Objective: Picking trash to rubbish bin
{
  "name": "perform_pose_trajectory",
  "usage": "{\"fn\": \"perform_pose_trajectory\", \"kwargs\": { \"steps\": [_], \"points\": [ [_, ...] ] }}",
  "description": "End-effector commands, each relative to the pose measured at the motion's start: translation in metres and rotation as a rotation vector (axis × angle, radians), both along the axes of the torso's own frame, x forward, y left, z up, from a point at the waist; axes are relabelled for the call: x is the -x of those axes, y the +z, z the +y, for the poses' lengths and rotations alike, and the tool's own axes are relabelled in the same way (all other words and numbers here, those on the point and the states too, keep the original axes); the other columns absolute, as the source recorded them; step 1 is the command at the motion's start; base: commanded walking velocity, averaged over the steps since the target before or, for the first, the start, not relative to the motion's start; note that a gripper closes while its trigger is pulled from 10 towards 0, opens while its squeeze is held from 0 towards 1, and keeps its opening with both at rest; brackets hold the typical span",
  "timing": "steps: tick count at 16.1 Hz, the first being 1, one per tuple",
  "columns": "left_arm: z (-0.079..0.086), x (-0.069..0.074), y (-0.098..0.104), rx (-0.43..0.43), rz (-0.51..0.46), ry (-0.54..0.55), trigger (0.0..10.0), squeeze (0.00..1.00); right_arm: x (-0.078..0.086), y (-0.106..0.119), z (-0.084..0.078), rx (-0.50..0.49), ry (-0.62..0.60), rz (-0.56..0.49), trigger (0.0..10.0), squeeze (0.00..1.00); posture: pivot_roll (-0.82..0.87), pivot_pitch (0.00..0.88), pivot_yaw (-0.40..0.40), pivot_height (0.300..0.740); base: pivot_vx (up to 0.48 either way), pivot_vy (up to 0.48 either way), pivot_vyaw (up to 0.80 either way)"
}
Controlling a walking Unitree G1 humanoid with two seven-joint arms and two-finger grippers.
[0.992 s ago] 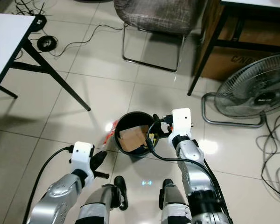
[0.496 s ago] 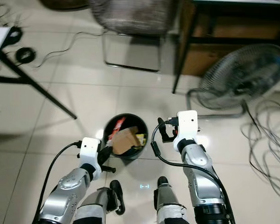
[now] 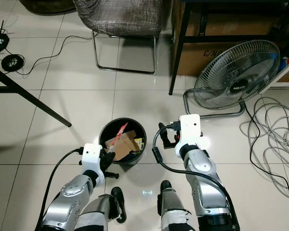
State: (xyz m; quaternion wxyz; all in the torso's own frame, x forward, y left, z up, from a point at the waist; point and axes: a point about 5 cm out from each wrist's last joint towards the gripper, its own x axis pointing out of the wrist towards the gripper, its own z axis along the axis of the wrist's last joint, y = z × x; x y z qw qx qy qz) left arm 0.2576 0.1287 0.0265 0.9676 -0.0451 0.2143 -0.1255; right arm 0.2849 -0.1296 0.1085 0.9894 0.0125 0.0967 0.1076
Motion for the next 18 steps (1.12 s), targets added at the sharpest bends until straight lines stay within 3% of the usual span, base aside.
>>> {"fn": "perform_pose_trajectory", "kwargs": {
  "steps": [1, 18],
  "points": [
    [0.0054, 0.0056, -0.0074, -0.007, 0.031, 0.016, 10.0, 0.0, 0.0038, -0.0008, 0.001, -0.021, 0.003, 0.016, 10.0, 0.0, -0.15, 0.328, 0.054, 0.74, 0.251, 0.0, 0.0],
    [0.0061, 0.0091, -0.0127, -0.03, 0.056, -0.003, 10.0, 0.0, 0.007, -0.0025, 0.0054, -0.039, 0.012, 0.028, 10.0, 0.0, -0.14, 0.326, 0.07, 0.74, 0.27, 0.0, 0.0]
  ]
}}
